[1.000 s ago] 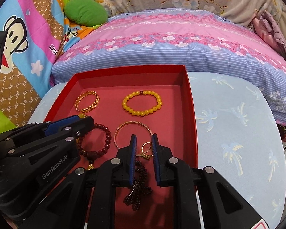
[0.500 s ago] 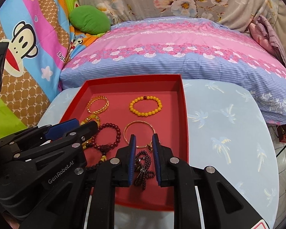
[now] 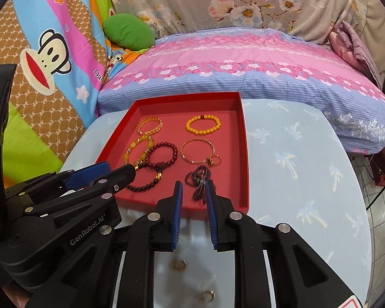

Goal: Organize jewelry
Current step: 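Lower both items into the red box and open both tools, then withdraw both tools toward the two gold hoop earrings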

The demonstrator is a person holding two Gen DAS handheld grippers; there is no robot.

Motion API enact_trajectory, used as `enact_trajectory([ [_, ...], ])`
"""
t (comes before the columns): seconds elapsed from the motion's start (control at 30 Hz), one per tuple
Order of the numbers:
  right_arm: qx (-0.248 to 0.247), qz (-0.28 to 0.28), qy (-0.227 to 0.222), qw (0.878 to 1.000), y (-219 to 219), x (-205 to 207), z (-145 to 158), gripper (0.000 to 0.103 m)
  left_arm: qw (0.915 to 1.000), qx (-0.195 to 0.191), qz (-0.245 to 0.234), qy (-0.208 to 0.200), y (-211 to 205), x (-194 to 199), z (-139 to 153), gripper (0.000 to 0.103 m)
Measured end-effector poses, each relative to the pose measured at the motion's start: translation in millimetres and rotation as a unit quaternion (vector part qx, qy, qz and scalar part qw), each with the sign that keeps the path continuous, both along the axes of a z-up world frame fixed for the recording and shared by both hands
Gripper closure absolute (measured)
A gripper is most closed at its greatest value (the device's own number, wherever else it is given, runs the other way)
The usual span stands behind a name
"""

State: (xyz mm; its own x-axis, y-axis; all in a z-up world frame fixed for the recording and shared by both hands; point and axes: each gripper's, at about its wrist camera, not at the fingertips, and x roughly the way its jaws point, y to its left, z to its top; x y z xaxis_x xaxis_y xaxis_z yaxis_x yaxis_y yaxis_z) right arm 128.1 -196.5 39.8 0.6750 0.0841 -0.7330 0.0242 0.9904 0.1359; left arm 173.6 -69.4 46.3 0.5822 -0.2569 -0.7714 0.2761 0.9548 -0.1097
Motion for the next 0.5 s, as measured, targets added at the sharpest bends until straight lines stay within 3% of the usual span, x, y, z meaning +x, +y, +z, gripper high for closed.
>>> enact_trajectory([
  [0.5,-0.002,-0.001,0.026,1.0,4.2,-63.5,-24.6,0.084,0.9999,0.005,-0.005,0.015,8.9,-63.2,-18.5,0.067],
])
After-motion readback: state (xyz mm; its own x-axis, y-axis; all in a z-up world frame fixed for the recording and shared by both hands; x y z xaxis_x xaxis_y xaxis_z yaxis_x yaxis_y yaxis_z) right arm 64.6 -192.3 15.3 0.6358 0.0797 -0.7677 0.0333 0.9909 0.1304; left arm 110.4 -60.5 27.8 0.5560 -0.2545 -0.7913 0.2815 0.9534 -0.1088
